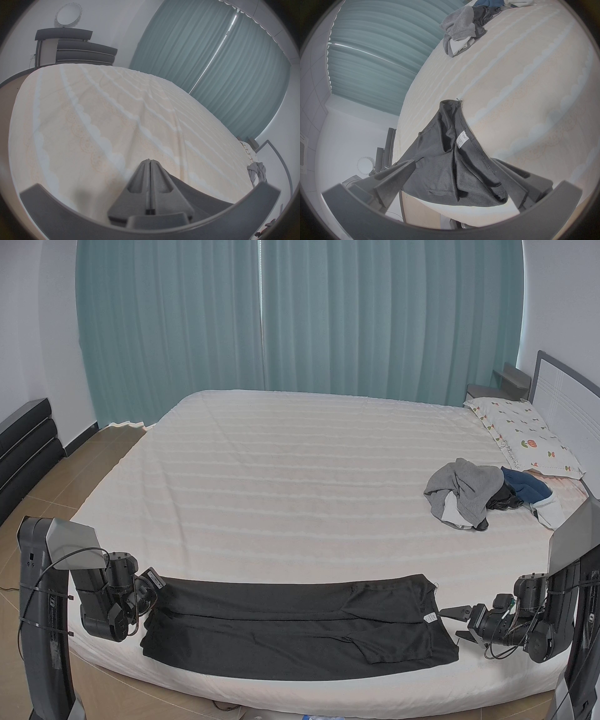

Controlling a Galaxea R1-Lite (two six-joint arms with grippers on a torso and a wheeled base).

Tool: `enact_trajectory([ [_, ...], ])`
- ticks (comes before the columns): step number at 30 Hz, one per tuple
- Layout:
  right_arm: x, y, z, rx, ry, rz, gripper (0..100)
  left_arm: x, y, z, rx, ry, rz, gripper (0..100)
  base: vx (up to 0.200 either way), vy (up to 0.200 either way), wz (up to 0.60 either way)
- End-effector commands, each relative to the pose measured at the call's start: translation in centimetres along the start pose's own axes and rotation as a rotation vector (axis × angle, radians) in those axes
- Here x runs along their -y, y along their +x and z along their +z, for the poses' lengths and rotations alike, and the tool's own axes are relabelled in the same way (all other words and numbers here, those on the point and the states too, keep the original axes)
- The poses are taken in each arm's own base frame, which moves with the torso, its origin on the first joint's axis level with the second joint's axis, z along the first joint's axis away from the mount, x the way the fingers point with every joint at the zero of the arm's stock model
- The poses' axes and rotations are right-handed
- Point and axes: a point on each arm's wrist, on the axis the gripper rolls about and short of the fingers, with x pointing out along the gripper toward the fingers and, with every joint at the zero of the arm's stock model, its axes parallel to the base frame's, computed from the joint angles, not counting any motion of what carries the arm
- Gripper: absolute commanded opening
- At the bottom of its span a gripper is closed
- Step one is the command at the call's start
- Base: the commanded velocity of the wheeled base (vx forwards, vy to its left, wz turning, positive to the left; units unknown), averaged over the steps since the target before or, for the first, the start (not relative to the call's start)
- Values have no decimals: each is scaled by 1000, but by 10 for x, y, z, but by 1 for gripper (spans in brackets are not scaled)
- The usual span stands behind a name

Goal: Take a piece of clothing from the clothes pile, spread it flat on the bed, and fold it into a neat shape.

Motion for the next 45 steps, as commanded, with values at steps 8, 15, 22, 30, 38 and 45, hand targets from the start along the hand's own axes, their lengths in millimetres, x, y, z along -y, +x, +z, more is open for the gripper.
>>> enact_trajectory([
  [8,-1,0,1,11,-9,10,100,1,-3,1,-10,-1,-13,100,0,0,0],
  [15,-1,0,1,11,-9,10,100,7,-23,17,-23,-10,-79,100,0,0,0],
  [22,-1,0,1,10,-8,9,100,4,-58,21,-201,28,-276,100,0,0,0],
  [30,1,1,0,4,-24,2,100,-6,-51,4,-260,177,-238,100,0,0,0],
  [38,1,1,0,3,-25,1,100,-15,-45,-12,-278,274,-182,100,0,0,0],
  [45,1,1,0,3,-25,1,100,-12,-45,-23,-290,309,-163,100,0,0,0],
])
